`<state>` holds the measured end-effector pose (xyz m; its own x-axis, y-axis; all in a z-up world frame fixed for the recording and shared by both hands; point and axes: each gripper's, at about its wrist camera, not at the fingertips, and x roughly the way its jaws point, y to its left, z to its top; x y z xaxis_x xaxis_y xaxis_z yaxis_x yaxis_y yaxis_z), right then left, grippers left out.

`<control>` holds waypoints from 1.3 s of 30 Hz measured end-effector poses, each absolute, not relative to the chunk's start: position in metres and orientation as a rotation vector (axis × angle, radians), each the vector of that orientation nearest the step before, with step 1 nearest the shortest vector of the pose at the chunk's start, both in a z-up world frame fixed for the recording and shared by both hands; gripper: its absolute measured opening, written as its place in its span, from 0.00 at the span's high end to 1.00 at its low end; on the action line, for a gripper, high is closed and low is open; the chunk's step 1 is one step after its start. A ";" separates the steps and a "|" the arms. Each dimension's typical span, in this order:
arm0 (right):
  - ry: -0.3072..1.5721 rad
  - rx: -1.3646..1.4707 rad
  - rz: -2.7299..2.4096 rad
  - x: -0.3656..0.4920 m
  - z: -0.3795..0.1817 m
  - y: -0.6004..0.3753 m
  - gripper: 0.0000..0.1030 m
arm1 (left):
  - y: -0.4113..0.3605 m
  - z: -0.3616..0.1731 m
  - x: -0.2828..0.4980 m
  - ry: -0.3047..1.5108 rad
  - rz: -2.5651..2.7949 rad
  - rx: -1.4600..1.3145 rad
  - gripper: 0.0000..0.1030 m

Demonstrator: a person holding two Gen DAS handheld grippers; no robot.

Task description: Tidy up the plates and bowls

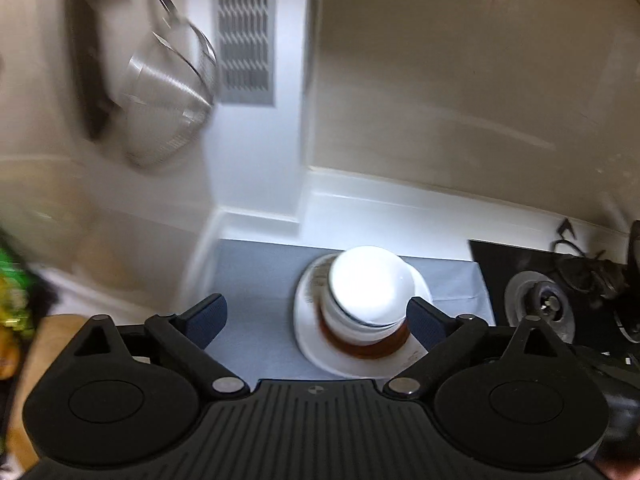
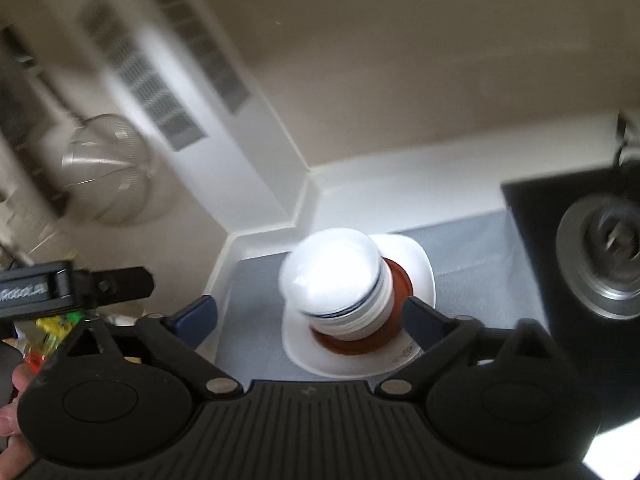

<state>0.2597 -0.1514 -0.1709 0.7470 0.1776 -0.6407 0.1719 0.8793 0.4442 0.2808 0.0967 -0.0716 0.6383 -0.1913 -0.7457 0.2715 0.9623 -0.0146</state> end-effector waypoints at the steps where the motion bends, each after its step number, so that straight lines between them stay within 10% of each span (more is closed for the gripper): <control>1: 0.731 0.494 0.020 0.254 -0.158 -0.147 0.02 | 0.098 -0.065 0.274 0.831 -0.245 0.110 0.06; 10: 0.735 0.357 -0.151 0.209 -0.088 -0.118 0.00 | 0.095 -0.022 0.237 0.822 -0.167 0.158 0.06; 39: 0.837 0.404 -0.137 0.183 -0.101 -0.108 0.00 | 0.079 -0.020 0.186 0.803 -0.182 0.284 0.06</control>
<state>0.1826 -0.1078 -0.1013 0.6657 0.0388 -0.7452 0.2750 0.9156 0.2933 0.1864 0.0786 -0.0196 0.6822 -0.0529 -0.7293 0.2669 0.9466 0.1811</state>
